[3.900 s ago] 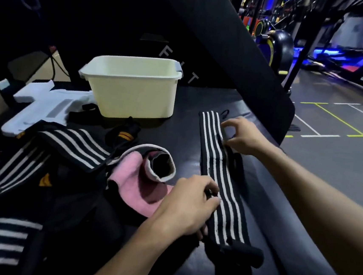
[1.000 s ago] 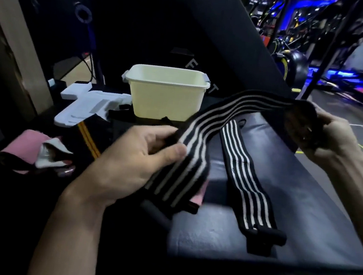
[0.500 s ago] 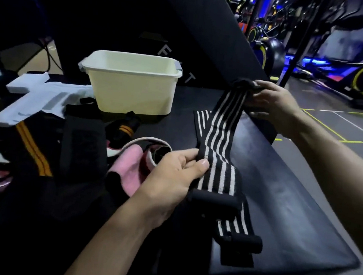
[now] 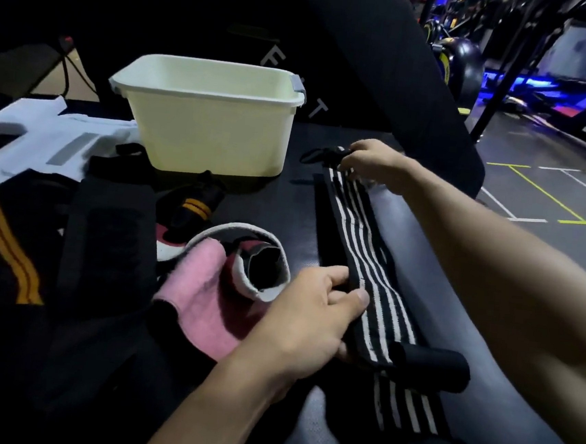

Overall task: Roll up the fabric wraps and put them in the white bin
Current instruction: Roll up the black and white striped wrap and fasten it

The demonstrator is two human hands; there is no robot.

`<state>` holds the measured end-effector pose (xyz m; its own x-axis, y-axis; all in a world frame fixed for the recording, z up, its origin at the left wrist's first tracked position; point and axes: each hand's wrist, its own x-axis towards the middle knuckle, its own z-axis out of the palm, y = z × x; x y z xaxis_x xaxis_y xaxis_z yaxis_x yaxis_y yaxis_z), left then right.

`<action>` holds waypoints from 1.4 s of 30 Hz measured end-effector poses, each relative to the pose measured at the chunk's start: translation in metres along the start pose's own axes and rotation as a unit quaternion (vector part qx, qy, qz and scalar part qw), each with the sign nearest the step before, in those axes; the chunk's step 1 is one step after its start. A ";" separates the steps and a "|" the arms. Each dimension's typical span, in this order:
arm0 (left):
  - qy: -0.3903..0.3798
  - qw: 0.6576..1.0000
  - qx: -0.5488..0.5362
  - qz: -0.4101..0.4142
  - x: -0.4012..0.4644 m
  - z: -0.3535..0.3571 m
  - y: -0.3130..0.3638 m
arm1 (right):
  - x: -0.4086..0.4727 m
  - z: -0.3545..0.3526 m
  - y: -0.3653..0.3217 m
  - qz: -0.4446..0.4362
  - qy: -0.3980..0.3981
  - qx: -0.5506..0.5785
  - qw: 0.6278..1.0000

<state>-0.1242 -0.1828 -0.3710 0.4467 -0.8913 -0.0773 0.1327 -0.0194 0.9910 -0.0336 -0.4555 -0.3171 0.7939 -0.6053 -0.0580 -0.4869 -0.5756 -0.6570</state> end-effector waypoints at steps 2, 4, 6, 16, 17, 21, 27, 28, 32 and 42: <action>0.000 0.999 0.034 -0.003 0.001 0.002 -0.003 | 0.005 0.007 0.004 0.011 0.009 -0.034 0.999; 0.002 0.997 0.071 -0.013 0.001 0.004 -0.002 | 0.007 0.012 0.006 0.024 -0.016 -0.073 0.997; 0.005 0.995 0.098 -0.023 0.001 0.004 -0.001 | 0.004 0.015 0.006 0.026 -0.025 -0.111 0.993; 0.009 0.973 0.231 -0.028 -0.007 0.014 -0.001 | -0.054 -0.001 0.017 0.118 -0.020 -0.168 0.979; 0.015 0.971 0.236 -0.021 -0.008 0.015 0.001 | -0.062 -0.004 0.020 0.130 -0.047 -0.145 0.980; 0.023 0.964 0.264 -0.012 -0.011 0.017 0.005 | -0.080 -0.016 0.030 0.160 -0.107 -0.080 0.978; 0.025 0.962 0.270 -0.020 -0.013 0.017 0.008 | -0.089 -0.016 0.031 0.161 -0.124 -0.124 0.971; 0.026 0.963 0.268 -0.017 -0.013 0.017 0.008 | -0.088 -0.013 0.034 0.149 -0.104 -0.123 0.976; 0.036 0.970 0.238 -0.017 -0.015 0.018 0.007 | -0.078 -0.006 0.044 0.107 0.028 -0.101 0.989; 0.025 0.931 0.362 0.046 -0.018 0.016 0.010 | -0.115 -0.006 0.058 0.050 0.093 -0.038 0.994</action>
<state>-0.1452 -0.1742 -0.3574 0.4698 -0.8825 0.0238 -0.5309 -0.2609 0.8063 -0.1555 -0.4220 -0.3439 0.6631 -0.7481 0.0244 -0.5914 -0.5437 -0.5956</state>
